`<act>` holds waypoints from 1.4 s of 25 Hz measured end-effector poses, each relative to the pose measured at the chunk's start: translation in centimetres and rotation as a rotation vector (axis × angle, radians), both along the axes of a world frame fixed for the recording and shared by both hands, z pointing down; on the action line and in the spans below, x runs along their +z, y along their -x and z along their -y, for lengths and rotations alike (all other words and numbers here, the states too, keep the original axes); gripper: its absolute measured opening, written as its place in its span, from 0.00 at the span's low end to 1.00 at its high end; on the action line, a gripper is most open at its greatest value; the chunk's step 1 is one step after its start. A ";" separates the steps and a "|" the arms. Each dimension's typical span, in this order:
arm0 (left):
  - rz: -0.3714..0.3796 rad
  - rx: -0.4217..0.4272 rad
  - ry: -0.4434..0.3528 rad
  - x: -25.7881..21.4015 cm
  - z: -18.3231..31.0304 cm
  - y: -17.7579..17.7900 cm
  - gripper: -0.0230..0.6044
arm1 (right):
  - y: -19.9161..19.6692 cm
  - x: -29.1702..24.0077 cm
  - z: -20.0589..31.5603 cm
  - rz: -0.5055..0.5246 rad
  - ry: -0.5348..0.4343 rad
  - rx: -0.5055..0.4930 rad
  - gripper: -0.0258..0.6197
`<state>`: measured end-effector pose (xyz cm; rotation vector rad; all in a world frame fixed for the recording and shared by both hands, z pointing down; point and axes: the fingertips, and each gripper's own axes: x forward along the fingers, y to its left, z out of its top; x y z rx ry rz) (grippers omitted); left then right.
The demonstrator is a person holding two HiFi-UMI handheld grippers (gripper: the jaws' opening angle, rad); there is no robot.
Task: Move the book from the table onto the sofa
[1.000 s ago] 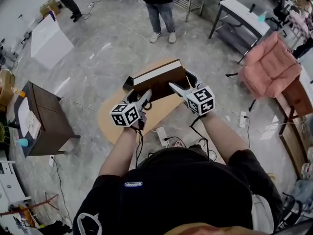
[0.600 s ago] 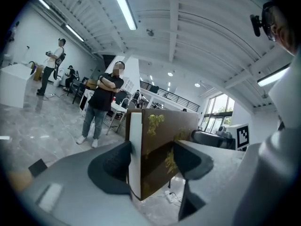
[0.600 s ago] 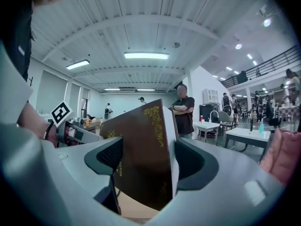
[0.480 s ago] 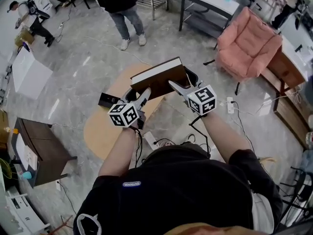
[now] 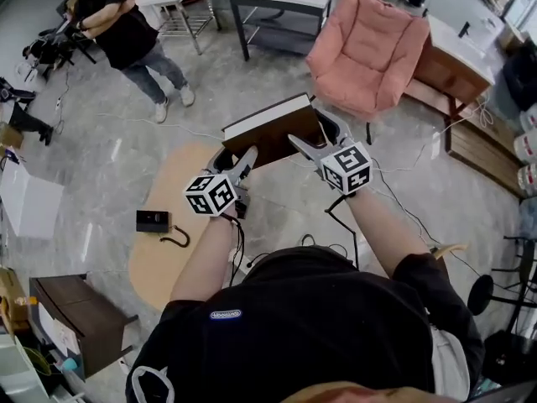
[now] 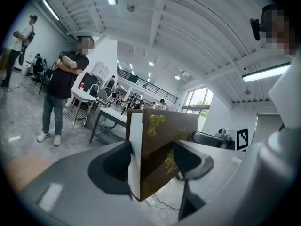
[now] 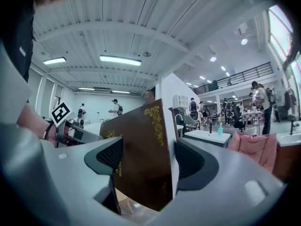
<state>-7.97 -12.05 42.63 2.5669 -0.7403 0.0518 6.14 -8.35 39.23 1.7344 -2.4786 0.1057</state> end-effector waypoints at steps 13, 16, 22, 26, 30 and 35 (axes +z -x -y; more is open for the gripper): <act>-0.018 0.270 -0.048 -3.0 -0.1 -22.1 0.49 | -20.6 -2.0 -4.1 0.006 -0.028 0.293 0.61; -0.016 0.314 -0.059 -3.4 0.3 -24.9 0.49 | -23.0 -1.8 -4.6 0.026 -0.030 0.344 0.61; -0.012 0.395 -0.064 -3.3 2.2 -29.7 0.49 | -27.0 -1.9 -3.8 0.035 -0.039 0.425 0.61; -0.021 0.449 -0.063 -3.1 4.4 -33.0 0.49 | -29.7 -1.8 -2.1 0.028 -0.040 0.476 0.61; -0.029 0.480 -0.052 -3.1 8.8 -35.7 0.49 | -32.1 -1.6 1.8 0.028 -0.023 0.512 0.61; -0.021 0.491 -0.039 -2.4 15.4 -37.5 0.49 | -33.9 -0.9 8.4 0.034 -0.005 0.529 0.61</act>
